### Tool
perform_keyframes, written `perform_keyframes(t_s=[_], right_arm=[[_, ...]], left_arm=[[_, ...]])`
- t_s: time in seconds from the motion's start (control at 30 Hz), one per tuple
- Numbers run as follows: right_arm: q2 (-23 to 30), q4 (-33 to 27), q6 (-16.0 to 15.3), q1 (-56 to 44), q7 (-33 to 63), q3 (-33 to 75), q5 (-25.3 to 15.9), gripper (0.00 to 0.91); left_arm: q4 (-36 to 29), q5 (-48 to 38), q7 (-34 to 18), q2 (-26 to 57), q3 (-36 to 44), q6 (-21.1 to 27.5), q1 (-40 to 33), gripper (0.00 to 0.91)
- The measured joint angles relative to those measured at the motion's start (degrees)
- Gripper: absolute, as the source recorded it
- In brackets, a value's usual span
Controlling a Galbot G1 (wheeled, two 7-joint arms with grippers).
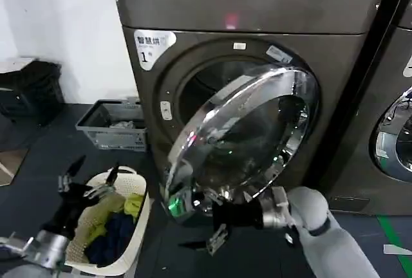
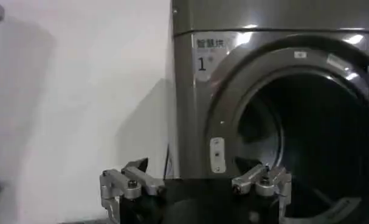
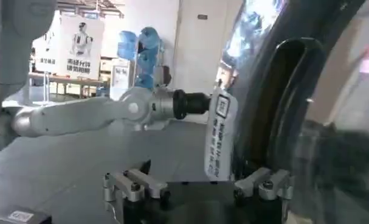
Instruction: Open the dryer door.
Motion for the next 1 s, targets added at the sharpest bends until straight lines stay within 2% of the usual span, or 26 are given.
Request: perform_keyframes(t_s=[0.57,1.0], right_arm=[[-3.49,3.13,1.32,-11.92,-1.54,13.64,1.76,0.907],[0.37,0.8,2.78,-18.71,-2.05,29.67,1.46,0.907]], left_arm=[[3.76,-3.23,-0.07,8.51,10.31,1.47,-8.72,0.907],[5.12,-4.07,1.37,10.72,20.48,2.12,-14.24,0.907]])
